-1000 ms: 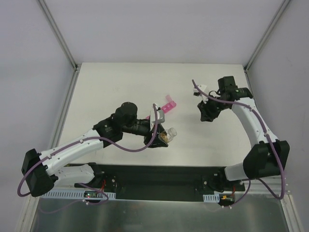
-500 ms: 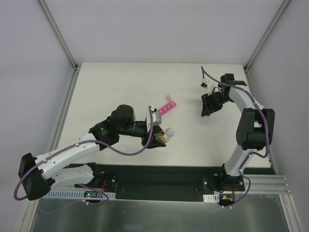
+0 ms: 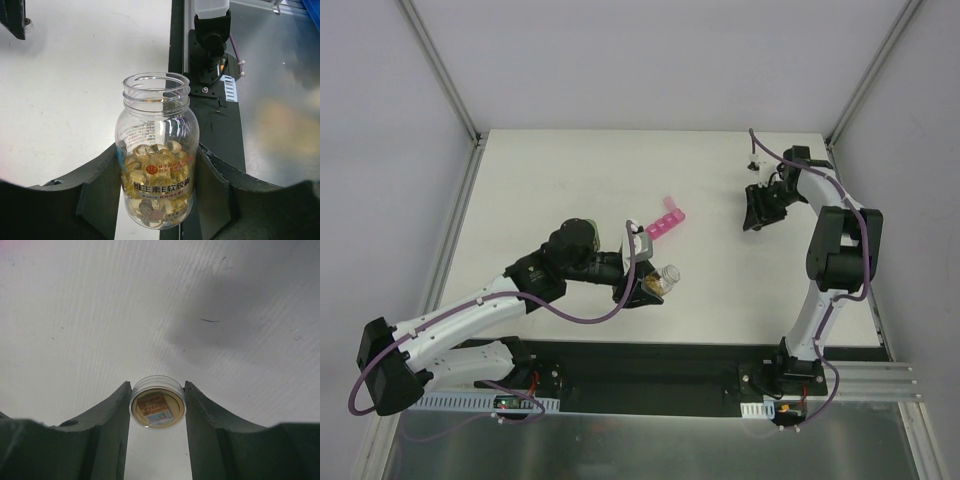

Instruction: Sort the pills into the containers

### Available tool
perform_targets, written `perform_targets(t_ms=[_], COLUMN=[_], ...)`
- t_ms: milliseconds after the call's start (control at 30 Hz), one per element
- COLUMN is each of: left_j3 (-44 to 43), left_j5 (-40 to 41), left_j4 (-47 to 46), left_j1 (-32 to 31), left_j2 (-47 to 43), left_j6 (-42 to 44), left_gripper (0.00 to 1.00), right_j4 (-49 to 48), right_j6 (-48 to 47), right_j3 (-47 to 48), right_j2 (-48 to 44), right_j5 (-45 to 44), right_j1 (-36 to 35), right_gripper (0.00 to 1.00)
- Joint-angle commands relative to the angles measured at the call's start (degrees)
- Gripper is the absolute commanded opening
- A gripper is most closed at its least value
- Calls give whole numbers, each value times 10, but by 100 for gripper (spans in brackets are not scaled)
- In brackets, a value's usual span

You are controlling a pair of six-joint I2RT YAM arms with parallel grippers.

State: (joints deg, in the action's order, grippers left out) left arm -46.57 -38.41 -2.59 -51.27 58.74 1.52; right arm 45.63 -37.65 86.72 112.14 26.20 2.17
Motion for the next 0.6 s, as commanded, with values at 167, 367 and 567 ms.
perform_targets(t_ms=[167, 367, 567], left_j3=[17, 23, 28], left_j5=[10, 13, 19], left_j4=[-49, -70, -79], left_j1=[6, 5, 5], left_j2=[-24, -24, -28], left_j6=[-8, -14, -30], left_gripper=[0, 0, 0], right_j4=[-10, -31, -33], right_j6=[-4, -33, -42], right_j3=[30, 37, 48], right_j2=[18, 42, 70], right_j5=[-94, -159, -172], right_j1=[2, 2, 2], right_gripper=[37, 40, 44])
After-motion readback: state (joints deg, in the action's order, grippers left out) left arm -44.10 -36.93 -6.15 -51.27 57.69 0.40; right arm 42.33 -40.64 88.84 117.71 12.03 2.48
